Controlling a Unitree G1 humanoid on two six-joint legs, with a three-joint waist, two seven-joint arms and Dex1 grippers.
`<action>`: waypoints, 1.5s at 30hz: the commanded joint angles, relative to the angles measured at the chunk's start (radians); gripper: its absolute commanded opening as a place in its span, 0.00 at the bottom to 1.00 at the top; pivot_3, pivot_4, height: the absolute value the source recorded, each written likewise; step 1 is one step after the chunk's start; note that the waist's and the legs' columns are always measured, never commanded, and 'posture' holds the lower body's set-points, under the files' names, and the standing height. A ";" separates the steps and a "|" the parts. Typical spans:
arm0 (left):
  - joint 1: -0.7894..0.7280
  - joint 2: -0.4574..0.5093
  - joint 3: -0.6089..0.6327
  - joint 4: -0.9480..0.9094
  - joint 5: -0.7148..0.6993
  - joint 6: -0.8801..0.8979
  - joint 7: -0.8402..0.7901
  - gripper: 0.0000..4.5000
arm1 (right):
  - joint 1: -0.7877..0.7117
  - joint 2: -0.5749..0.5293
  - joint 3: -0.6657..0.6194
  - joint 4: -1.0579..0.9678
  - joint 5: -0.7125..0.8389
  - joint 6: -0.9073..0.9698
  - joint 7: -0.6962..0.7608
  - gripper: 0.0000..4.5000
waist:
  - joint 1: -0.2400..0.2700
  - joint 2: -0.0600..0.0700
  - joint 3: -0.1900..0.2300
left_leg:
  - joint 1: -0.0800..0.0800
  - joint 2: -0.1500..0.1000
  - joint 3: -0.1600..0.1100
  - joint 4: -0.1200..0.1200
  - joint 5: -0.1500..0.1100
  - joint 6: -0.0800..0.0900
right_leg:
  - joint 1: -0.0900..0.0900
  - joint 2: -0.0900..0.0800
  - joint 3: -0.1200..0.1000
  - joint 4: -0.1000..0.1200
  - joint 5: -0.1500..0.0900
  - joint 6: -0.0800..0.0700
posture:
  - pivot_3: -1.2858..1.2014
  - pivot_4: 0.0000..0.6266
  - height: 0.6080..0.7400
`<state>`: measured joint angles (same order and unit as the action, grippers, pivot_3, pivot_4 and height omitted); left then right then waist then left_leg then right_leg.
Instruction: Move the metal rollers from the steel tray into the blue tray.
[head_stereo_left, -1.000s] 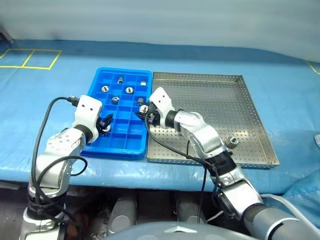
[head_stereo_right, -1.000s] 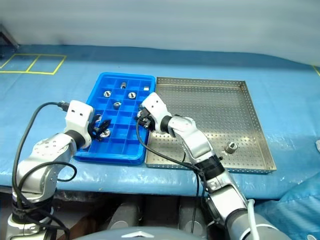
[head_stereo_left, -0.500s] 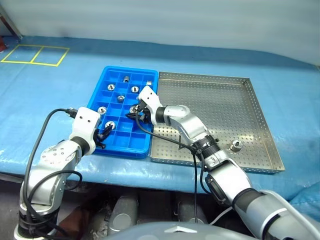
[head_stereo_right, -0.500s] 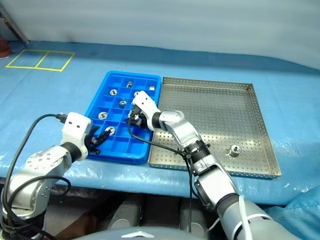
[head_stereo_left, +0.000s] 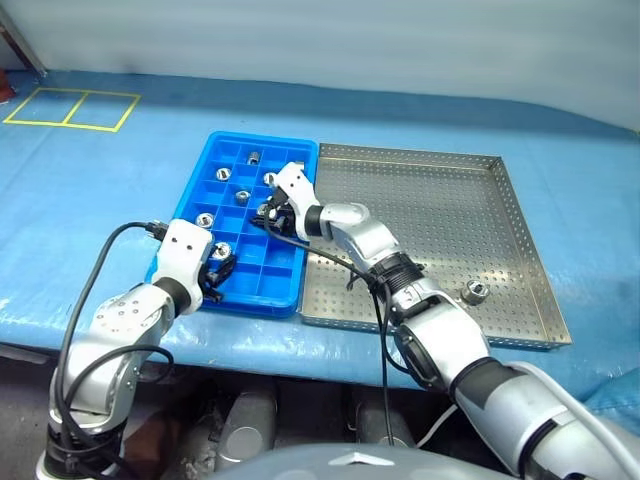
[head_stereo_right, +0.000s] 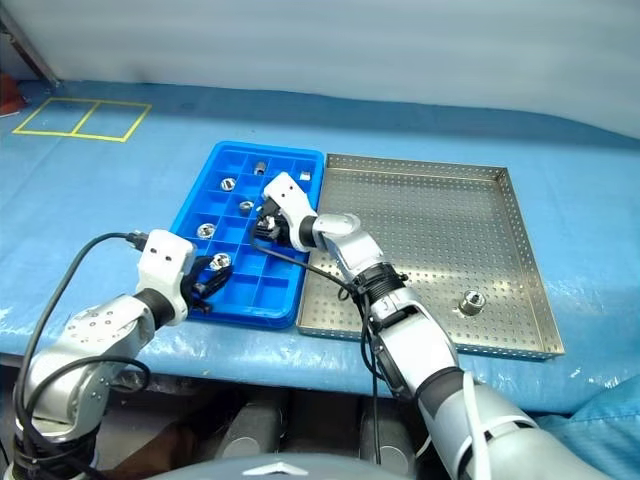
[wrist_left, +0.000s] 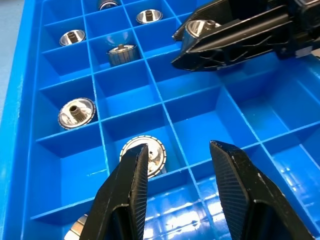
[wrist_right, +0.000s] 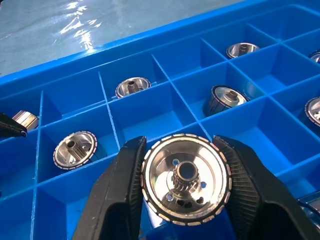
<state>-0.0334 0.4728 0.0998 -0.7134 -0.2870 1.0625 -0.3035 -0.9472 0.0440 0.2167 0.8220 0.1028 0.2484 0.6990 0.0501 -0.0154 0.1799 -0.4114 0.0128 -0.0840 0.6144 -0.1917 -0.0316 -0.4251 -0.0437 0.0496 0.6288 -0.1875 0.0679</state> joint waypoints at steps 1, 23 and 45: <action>-0.013 -0.007 -0.008 -0.033 -0.002 -0.029 0.006 0.46 | -0.021 0.013 -0.042 -0.028 0.013 -0.024 -0.017 0.75 | 0.000 0.000 0.000 | 0.000 0.000 0.000 0.000 0.000 0.000 | 0.000 0.000 0.000 0.000 0.000 0.000 | 0.64 0.24 1.00; -0.392 -0.182 -0.383 0.405 0.012 -0.257 -0.149 0.46 | 0.643 -0.391 -0.183 -1.307 -0.045 0.470 -0.271 0.81 | -0.046 0.001 -0.001 | -0.002 -0.001 0.002 0.005 0.000 0.001 | 0.001 -0.001 0.002 0.000 0.000 0.001 | 0.51 0.24 1.00; -0.588 -0.326 -0.590 0.904 0.263 -0.403 -0.228 0.81 | 0.930 -0.388 -0.178 -1.556 -0.075 0.562 -0.435 0.82 | -0.189 0.002 -0.001 | -0.003 -0.001 0.010 0.012 -0.003 0.006 | -0.001 0.000 0.012 0.000 0.003 0.006 | 0.44 0.24 1.00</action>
<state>-0.6186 0.1532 -0.4882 0.2012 -0.0423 0.6537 -0.5322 -0.0123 -0.3468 0.0421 -0.6894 0.0316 0.8325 0.2754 -0.1387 -0.0138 0.1788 -0.4145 0.0115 -0.0737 0.6267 -0.1949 -0.0255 -0.4259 -0.0438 0.0613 0.6287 -0.1844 0.0743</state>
